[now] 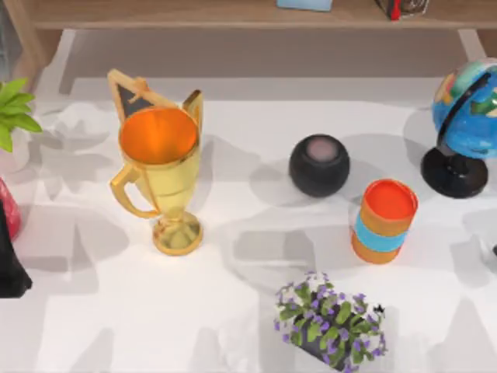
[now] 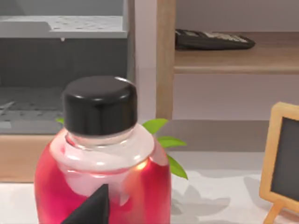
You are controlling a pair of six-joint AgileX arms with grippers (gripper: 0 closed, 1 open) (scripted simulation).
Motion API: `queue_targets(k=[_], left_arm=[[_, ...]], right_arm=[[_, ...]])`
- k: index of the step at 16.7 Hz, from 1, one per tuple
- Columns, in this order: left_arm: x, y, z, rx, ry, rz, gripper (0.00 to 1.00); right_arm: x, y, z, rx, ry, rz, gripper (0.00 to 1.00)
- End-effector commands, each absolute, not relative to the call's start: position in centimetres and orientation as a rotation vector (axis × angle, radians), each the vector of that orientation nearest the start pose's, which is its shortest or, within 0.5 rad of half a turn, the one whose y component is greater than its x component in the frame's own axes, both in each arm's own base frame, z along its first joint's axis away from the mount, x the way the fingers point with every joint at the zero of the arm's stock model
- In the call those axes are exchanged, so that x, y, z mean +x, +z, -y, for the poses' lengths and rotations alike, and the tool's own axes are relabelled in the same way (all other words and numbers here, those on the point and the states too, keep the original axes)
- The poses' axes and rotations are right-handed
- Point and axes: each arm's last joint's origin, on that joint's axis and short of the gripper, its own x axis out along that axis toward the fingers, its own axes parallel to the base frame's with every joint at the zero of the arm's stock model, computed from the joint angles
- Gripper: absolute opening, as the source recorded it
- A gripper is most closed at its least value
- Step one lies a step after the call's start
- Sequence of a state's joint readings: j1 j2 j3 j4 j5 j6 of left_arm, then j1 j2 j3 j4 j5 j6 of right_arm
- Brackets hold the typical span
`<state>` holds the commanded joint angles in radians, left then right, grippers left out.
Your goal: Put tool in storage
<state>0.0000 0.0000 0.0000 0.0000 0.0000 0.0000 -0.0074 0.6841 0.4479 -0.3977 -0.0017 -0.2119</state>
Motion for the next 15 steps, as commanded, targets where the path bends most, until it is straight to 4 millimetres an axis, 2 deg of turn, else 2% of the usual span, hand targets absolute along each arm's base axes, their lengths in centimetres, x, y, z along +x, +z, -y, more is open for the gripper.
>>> queue_targets(k=[4,7,11,15], left_arm=[[10.6,16.0,0.1,0.0,0.0,0.0,1.0],[10.6,16.0,0.1,0.0,0.0,0.0,1.0],[10.6,16.0,0.1,0.0,0.0,0.0,1.0],[10.6,16.0,0.1,0.0,0.0,0.0,1.0]], right_arm=[[20.5,20.0,0.2,-0.284,0.165,-1.05,1.0],[23.9,18.9,0.3,-0.328,0.25,-1.281,1.0],[27.6,17.5,0.3,-0.365,0.343,-1.47,1.0],[29.2,16.7,0.4,-0.38,0.384,-1.537,1.0]])
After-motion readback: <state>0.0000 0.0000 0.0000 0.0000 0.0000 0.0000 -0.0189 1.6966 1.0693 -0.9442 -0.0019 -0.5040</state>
